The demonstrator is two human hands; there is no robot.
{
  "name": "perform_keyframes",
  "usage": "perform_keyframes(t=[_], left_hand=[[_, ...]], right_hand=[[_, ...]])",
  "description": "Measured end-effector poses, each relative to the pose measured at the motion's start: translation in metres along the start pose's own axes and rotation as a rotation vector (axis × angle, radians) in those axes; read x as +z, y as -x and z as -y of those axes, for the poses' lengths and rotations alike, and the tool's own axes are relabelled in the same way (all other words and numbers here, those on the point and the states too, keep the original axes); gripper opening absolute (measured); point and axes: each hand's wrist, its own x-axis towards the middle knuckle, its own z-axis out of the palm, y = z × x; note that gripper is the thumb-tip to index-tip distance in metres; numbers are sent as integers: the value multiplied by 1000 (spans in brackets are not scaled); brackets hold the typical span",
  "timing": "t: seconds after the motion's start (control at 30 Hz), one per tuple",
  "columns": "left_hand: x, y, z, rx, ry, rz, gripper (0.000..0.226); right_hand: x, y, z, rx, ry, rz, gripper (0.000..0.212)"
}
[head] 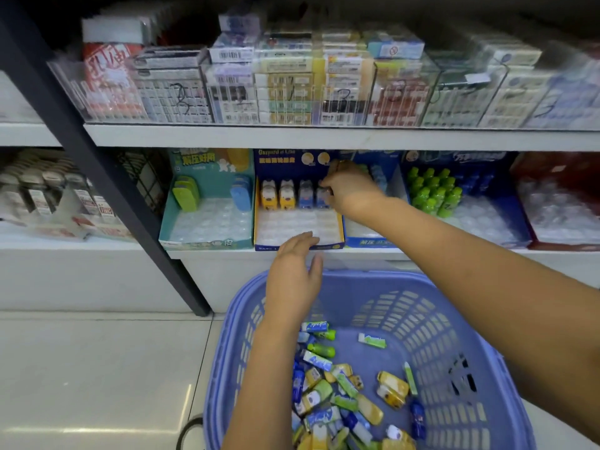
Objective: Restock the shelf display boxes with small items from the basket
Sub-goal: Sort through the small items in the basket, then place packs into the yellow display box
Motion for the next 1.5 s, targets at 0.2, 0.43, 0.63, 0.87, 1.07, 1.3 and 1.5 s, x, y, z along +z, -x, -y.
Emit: perform_keyframes(t=[0.2,0.43,0.63,0.87,1.07,1.3,1.5], left_hand=[[33,18,17,-160,-149,347,23],[106,81,58,-214,-223,933,35],[142,113,79,-152,-335,1094,41],[152,112,91,-215,-552,985,31],[155,112,101,-400,-328,863,34],[150,98,93,-580,213,667,22],[128,78,83,-870,532,616,36]], right_hand=[[45,112,-8,-28,-228,70,12],[176,187,-43,-4,-132,747,48],[230,209,-56,45,-231,796,31],[252,208,-46,73,-290,758,13],[246,196,-52,198,-326,878,28],[216,185,-77,350,-616,908,21],[225,213,-84,147,-37,943,22]])
